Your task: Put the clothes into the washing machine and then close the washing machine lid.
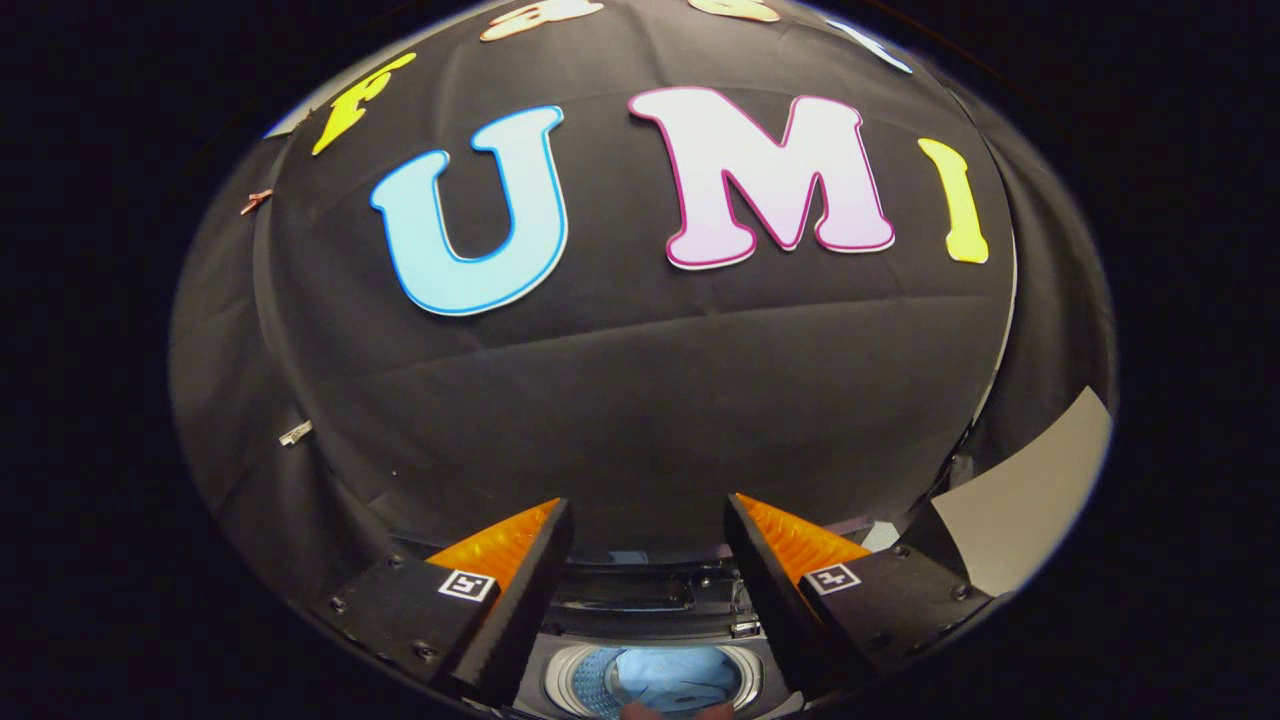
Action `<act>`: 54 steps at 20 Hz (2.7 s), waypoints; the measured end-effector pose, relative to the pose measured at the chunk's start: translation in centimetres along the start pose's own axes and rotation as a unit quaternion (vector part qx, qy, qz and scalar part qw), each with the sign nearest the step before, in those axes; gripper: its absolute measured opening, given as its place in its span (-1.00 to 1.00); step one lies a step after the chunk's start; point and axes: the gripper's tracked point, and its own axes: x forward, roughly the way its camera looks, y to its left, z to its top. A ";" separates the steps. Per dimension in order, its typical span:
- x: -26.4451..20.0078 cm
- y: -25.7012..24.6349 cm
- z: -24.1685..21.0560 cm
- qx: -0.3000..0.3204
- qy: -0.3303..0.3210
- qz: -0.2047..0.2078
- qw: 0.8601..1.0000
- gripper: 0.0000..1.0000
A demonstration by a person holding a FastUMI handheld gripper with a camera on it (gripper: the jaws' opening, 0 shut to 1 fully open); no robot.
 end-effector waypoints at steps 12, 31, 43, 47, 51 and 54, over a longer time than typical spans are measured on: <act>2.3 -0.9 -2.4 -0.060 0.044 -0.010 0.997 0.95; -2.8 -0.7 -4.6 -0.068 0.017 0.001 0.998 0.95; -5.8 -0.9 -6.5 -0.069 0.002 -0.001 0.998 0.95; -7.1 -0.9 -7.8 -0.071 0.003 0.009 0.997 0.95; -8.2 -1.1 -9.1 -0.070 0.007 0.018 0.997 0.95; -9.1 -1.2 -10.6 -0.071 0.028 0.021 0.997 0.95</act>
